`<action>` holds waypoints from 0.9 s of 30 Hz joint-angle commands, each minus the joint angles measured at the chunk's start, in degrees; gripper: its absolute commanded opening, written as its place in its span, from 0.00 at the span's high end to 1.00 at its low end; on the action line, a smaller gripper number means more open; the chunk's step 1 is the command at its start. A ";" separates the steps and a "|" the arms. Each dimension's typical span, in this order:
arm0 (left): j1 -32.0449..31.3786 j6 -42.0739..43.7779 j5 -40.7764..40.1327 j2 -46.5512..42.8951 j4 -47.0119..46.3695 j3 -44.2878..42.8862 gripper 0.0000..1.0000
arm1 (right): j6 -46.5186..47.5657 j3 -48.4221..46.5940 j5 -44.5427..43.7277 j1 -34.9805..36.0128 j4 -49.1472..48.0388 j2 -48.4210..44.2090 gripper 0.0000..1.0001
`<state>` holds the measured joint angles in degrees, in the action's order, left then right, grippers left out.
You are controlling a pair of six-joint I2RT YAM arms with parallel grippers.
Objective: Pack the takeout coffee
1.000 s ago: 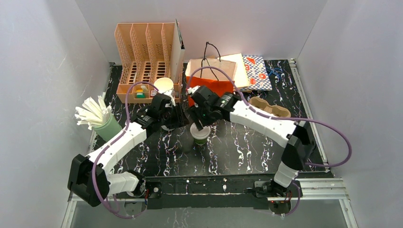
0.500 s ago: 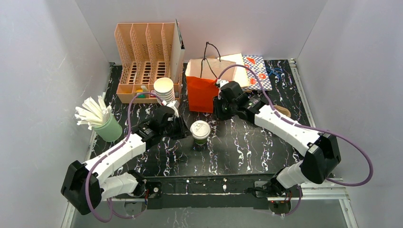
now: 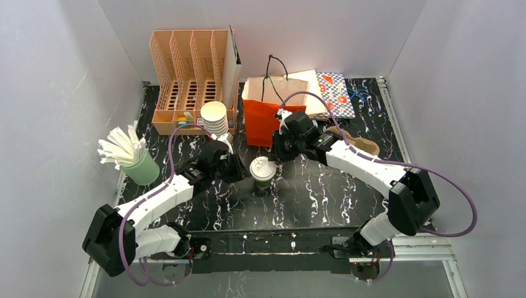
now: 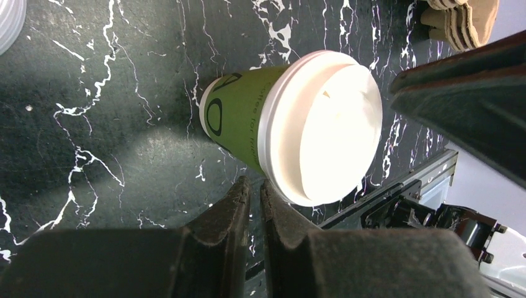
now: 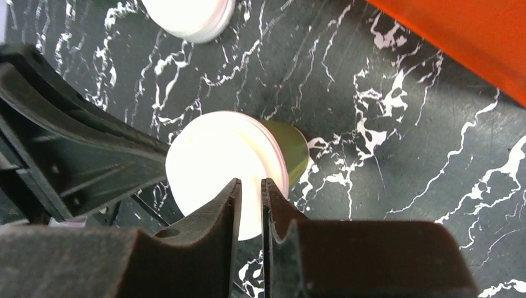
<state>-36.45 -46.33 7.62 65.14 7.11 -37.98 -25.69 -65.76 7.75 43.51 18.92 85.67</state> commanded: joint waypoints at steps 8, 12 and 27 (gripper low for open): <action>1.80 1.32 -1.06 3.98 -2.51 -3.61 0.90 | -3.34 4.77 2.52 -0.14 -1.73 -3.93 0.66; 1.82 1.24 -0.24 6.51 -4.10 -5.60 0.90 | -5.16 5.40 4.09 -0.18 -1.27 -5.07 0.64; 1.82 3.29 0.27 14.79 -4.04 -12.28 0.89 | -11.17 9.41 3.25 -0.10 3.41 -11.66 0.54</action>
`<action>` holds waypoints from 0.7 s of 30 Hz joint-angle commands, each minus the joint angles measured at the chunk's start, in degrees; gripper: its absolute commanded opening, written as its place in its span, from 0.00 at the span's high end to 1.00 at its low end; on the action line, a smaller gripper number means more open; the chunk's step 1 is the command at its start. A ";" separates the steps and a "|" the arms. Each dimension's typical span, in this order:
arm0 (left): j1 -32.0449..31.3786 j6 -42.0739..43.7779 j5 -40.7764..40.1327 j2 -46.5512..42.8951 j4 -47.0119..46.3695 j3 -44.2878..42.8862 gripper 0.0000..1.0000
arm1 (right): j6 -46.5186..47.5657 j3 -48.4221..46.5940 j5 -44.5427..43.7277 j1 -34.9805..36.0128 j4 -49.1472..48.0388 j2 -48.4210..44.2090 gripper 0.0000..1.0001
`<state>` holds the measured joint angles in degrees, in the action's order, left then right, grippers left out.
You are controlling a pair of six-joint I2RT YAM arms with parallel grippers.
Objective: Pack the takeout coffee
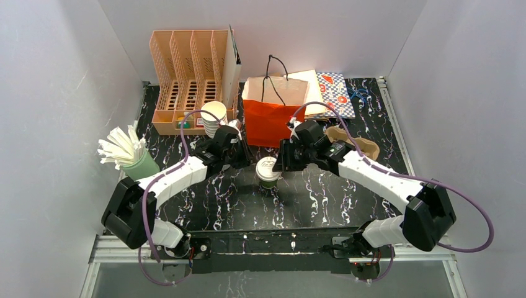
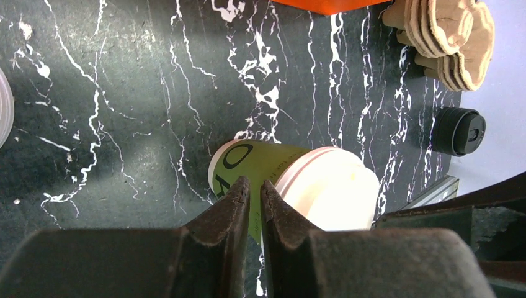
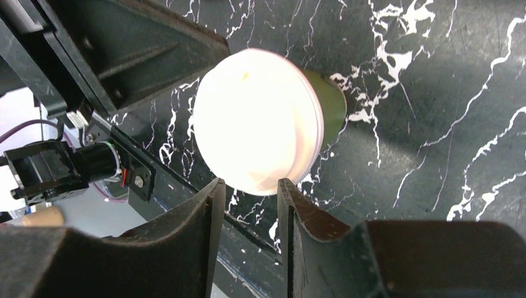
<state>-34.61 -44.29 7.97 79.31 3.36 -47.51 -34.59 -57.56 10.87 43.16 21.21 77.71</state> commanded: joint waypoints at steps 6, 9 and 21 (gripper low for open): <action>-0.02 1.60 -0.78 2.06 0.24 -3.99 0.88 | -0.12 1.55 -4.40 0.18 2.88 -7.47 0.40; -0.02 3.07 -3.81 -0.16 3.23 -3.83 0.88 | 3.70 -1.73 -6.44 0.17 5.94 -6.72 0.28; 0.81 2.47 -1.10 -14.69 9.36 2.67 0.76 | 23.13 -13.28 -4.62 2.30 11.72 1.73 0.02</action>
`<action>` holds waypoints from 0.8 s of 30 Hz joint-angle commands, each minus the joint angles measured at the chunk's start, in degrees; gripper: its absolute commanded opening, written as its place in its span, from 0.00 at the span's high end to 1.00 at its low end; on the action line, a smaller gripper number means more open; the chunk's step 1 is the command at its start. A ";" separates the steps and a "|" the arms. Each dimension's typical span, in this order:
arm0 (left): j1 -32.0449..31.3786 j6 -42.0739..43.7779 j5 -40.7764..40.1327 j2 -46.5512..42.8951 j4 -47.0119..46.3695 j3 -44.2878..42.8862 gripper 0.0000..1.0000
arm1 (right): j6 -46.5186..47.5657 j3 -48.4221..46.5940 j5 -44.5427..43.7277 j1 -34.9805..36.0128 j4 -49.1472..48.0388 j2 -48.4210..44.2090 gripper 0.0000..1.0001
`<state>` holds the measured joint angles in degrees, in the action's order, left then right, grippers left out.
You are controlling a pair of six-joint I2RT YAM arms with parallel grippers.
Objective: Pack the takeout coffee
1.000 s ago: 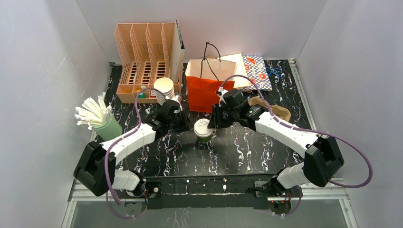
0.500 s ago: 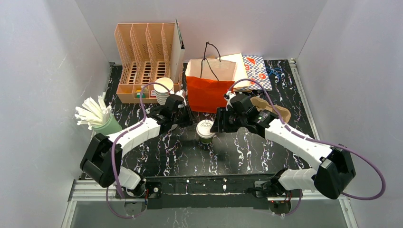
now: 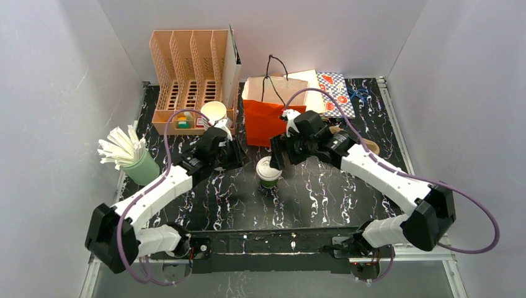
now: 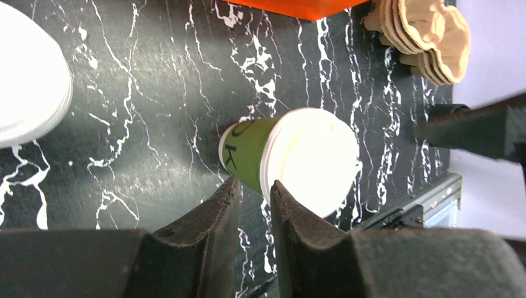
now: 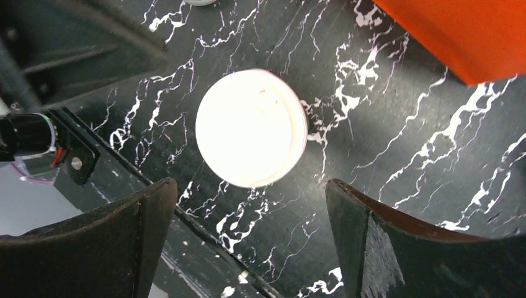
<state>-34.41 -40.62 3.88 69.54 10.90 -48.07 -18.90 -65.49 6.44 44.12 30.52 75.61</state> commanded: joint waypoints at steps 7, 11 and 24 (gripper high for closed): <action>1.54 -4.30 10.38 -7.13 -2.45 6.44 0.63 | 7.14 -11.69 -10.82 6.74 6.09 11.30 0.02; 1.87 -4.38 11.20 -5.41 -4.15 6.97 0.63 | 6.24 -14.52 -13.07 7.80 8.23 14.28 0.02; 2.60 -3.99 13.29 -0.34 -8.16 6.85 0.74 | 5.38 -18.19 -16.02 10.91 11.40 19.45 0.02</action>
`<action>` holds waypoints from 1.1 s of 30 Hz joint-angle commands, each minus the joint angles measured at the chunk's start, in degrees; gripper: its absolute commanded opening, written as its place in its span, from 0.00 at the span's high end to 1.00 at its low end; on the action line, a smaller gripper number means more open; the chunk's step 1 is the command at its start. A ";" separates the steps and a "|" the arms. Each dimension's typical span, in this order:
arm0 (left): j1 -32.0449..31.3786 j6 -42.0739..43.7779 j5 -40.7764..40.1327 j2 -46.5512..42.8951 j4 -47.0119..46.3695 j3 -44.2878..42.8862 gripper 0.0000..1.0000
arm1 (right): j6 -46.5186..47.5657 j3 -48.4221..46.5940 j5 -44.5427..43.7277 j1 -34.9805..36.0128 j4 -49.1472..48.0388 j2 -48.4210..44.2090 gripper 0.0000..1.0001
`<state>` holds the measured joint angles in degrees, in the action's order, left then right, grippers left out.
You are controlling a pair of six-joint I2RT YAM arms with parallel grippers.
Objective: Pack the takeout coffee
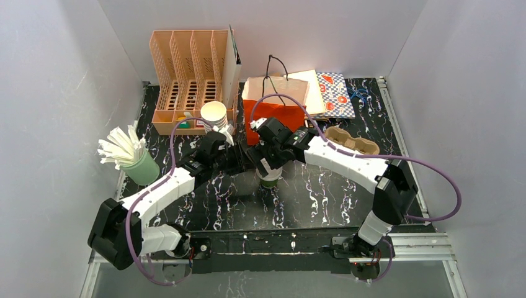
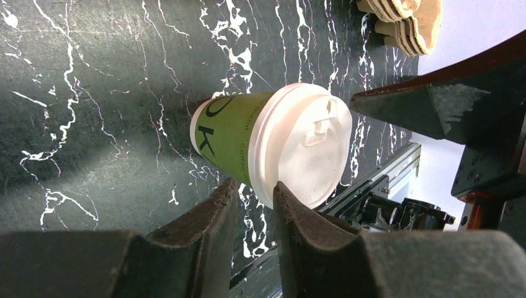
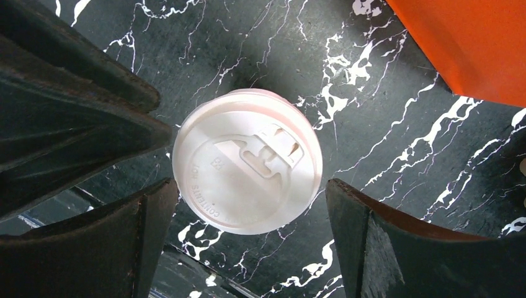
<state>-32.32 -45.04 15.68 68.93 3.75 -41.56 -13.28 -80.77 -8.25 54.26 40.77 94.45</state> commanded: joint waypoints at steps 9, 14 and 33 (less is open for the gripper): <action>0.76 0.48 2.15 2.27 -2.62 1.08 0.78 | -0.51 -3.76 -1.39 1.35 1.48 2.11 0.02; 0.76 0.39 2.70 3.58 -3.46 1.48 0.78 | -0.82 -3.36 -1.77 1.37 1.59 2.61 0.08; 0.76 1.50 0.77 3.59 -2.95 3.27 0.78 | -2.70 0.60 0.07 1.35 2.20 3.10 0.20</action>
<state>-31.94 -44.53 16.99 73.32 0.43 -39.70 -14.17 -82.02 -9.69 55.27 41.87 96.75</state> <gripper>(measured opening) 0.220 0.849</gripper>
